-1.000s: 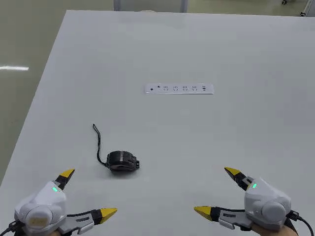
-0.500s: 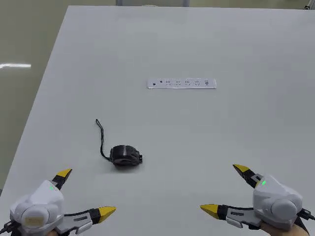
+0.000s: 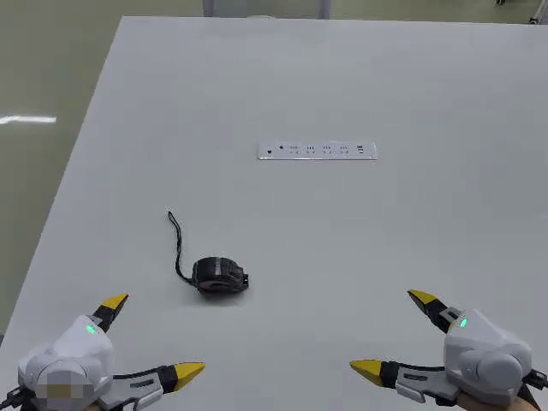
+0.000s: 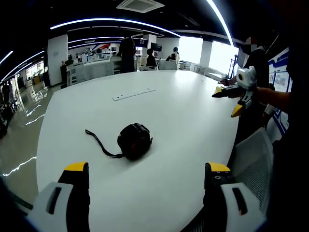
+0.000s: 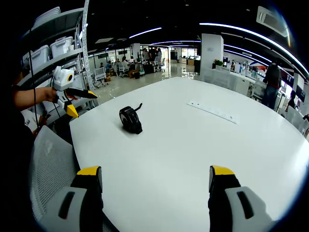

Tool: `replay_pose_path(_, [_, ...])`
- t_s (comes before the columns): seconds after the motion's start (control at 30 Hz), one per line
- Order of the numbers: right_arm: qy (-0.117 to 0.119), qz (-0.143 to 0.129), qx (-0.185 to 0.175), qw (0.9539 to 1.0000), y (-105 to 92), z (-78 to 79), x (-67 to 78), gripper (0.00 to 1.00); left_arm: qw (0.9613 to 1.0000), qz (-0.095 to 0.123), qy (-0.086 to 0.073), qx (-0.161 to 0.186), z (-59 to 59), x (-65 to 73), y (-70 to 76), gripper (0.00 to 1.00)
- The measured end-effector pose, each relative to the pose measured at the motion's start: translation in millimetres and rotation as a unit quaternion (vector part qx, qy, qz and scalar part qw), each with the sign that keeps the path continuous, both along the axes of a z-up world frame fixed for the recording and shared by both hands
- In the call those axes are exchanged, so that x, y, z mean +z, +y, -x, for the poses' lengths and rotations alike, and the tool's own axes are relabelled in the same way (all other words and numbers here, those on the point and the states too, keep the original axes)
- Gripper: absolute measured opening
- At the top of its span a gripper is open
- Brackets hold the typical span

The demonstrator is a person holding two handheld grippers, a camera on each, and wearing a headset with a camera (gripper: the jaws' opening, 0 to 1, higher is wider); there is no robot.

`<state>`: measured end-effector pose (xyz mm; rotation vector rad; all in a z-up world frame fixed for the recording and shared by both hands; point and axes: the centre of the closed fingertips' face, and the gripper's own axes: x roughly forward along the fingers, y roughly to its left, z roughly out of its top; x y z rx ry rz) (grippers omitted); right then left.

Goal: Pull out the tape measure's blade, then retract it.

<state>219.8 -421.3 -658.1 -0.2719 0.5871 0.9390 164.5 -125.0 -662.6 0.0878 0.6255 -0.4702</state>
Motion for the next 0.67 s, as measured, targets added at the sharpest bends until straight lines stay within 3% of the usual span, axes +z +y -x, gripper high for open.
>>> replay_pose_path(0.67, [-0.002, -0.003, 0.003, 1.0, 2.8, -1.8, 3.1, 0.93, 1.0, -0.004, -0.003, 0.0, -0.2, -0.5, 2.6, 0.99])
